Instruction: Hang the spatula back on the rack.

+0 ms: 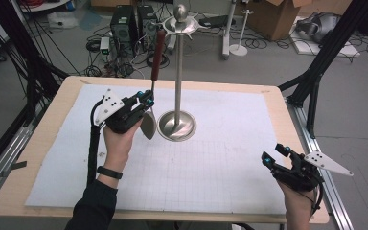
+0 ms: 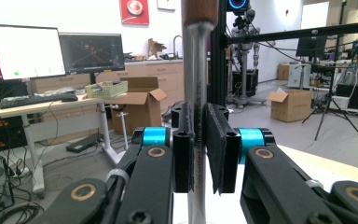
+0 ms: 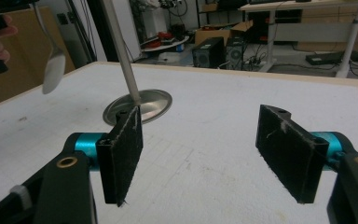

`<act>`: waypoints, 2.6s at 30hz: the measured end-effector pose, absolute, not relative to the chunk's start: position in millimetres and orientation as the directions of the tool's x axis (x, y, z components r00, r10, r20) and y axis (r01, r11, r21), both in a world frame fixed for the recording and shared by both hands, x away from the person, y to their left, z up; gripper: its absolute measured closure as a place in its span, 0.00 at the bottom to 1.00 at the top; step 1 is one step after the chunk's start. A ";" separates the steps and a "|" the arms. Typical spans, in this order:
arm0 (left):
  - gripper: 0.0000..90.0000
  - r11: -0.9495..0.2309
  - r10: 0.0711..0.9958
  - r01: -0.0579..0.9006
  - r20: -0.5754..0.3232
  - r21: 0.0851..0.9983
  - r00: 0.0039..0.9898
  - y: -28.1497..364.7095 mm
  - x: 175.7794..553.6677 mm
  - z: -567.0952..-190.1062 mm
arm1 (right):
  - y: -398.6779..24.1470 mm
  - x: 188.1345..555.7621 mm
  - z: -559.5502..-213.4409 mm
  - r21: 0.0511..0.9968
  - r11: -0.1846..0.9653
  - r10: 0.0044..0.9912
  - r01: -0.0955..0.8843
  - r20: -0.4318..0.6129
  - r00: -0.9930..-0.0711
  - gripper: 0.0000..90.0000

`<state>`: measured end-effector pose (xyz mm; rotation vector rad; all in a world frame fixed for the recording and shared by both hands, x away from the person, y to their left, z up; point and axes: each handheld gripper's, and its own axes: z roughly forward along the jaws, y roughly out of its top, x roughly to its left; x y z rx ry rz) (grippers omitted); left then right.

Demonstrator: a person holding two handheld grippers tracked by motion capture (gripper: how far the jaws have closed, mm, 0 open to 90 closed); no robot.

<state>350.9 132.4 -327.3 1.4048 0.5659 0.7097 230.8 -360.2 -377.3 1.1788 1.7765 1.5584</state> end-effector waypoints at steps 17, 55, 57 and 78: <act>0.98 0.012 0.743 -0.103 0.060 0.995 0.667 133.5 350.4 -326.8 | -361.4 229.9 -376.6 0.959 -0.036 0.848 0.280 0.178 -0.499 0.34; 0.39 -0.128 0.719 0.027 0.074 0.991 0.691 216.0 280.0 -363.6 | -348.4 235.3 -383.1 0.951 0.011 0.843 0.310 0.158 -0.514 0.34; 0.38 -0.152 0.725 0.053 0.075 0.987 0.685 220.8 276.5 -367.6 | -347.6 236.1 -384.1 0.950 0.015 0.843 0.311 0.155 -0.515 0.34; 0.19 -0.185 0.736 0.135 0.046 0.973 0.676 280.3 253.0 -407.5 | -334.8 242.9 -393.3 0.938 0.049 0.845 0.343 0.144 -0.514 0.34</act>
